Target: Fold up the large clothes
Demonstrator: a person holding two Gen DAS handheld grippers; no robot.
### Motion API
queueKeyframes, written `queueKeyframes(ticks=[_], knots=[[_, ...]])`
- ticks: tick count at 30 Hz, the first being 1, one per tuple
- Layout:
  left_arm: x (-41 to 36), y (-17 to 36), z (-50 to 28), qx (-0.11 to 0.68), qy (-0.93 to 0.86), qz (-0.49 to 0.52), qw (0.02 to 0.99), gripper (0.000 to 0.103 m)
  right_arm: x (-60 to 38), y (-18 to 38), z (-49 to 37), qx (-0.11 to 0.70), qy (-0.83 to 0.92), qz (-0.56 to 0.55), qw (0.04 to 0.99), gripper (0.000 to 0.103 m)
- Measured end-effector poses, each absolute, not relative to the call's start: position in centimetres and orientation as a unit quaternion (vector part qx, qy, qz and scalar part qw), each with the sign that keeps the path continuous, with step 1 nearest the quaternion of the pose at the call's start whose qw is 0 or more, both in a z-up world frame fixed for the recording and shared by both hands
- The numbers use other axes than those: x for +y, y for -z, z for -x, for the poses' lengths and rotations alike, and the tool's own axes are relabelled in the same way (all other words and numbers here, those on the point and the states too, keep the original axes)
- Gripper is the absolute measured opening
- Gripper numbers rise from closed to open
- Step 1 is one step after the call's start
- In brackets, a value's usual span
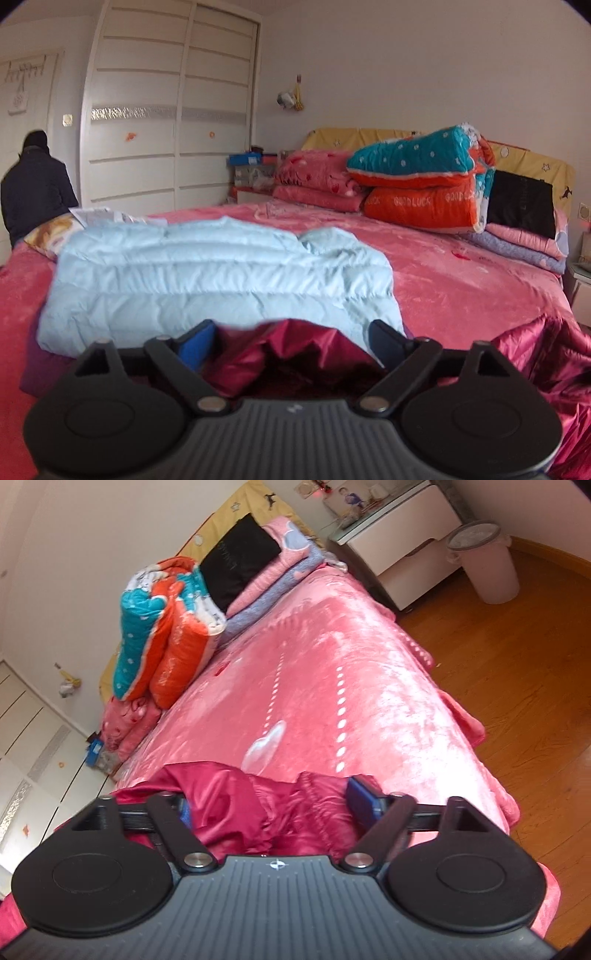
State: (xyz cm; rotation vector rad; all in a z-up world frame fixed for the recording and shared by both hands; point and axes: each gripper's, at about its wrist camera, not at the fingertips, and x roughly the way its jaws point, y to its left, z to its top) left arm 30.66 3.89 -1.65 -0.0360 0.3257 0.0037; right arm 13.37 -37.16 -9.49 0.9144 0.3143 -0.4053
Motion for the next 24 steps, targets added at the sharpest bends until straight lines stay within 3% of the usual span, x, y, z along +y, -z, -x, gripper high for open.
queueKeyframes(ticks=[10, 24], knots=[[4.0, -0.3, -27.9, 0.124, 0.014, -0.038, 0.992, 0.099, -36.8, 8.4, -13.4, 0.144, 0.201, -0.408, 0.879, 0.103], [-8.7, 4.7, -23.8, 0.175, 0.259, -0.174, 0.934, 0.098, -38.8, 6.5, -12.9, 0.111, 0.156, -0.421, 0.887, 0.103]])
